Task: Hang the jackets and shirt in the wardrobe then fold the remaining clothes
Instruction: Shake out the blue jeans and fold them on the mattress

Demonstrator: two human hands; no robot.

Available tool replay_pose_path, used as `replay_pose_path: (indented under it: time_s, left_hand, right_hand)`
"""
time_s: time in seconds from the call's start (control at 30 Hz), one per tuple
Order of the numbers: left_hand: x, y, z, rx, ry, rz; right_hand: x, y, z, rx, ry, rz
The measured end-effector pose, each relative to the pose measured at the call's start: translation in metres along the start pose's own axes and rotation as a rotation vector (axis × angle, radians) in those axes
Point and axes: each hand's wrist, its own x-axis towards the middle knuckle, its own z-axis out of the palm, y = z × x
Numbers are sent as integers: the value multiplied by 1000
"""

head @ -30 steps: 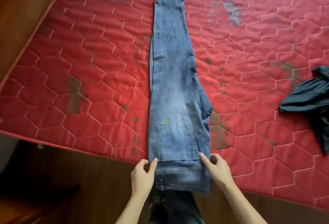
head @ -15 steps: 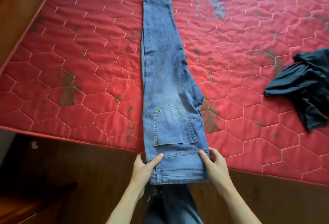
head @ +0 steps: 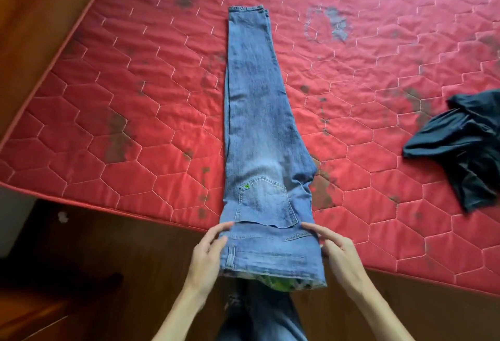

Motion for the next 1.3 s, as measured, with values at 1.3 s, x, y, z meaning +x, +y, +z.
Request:
replay_pose_path:
  time_s: [1.3]
  left_hand:
    - [156,26,36,647,461,-2]
  right_hand:
    - [177,-22,42,-483,521,-132]
